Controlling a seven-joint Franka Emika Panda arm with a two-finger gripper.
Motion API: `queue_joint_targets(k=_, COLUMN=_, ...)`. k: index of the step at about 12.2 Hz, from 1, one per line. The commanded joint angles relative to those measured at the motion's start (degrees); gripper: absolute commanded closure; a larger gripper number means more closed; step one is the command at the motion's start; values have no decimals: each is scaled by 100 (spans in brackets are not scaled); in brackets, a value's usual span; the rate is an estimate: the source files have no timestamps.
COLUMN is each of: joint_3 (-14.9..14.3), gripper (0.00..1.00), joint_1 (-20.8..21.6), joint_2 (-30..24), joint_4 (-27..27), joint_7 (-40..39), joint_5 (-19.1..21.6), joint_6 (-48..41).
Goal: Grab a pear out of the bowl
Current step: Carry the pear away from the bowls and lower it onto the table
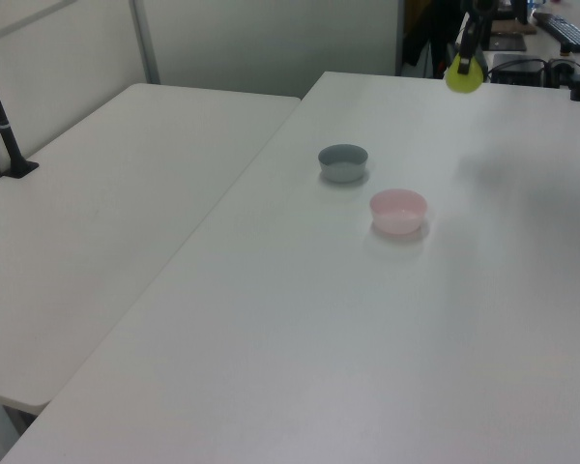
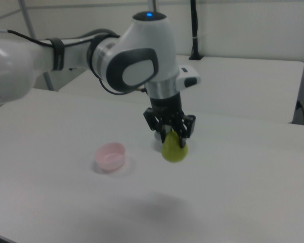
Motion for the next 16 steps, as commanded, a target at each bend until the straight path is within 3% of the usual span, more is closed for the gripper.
queue_joint_targets(k=1, joint_3=-33, gripper=100, joint_1=-82, joint_2=518, joint_4=-72, joint_7=-186, joint_5=526, joint_6=566)
queue_joint_targets(k=8, joint_3=20, gripper=100, joint_1=-82, joint_2=1398, joint_4=-169, joint_7=-283, joint_5=713, joint_6=1166)
queue_joint_targets(k=9, joint_3=20, gripper=95, joint_1=-82, joint_2=1451, joint_4=-169, joint_7=-283, joint_5=713, joint_6=1175)
queue_joint_targets(k=10, joint_3=20, gripper=88, joint_1=-82, joint_2=1469, joint_4=-169, joint_7=-283, joint_5=756, joint_6=1175)
queue_joint_targets(k=11, joint_3=20, gripper=69, joint_1=-82, joint_2=1486, joint_4=-169, joint_7=-283, joint_5=792, joint_6=1175)
queue_joint_targets(k=13, joint_3=20, gripper=0, joint_1=-73, joint_2=1469, joint_4=-161, joint_7=-274, joint_5=783, joint_6=1166)
queue_joint_targets(k=16, joint_3=64, gripper=0, joint_1=-38, joint_2=1250, joint_4=-125, joint_7=-195, joint_5=783, joint_6=1061)
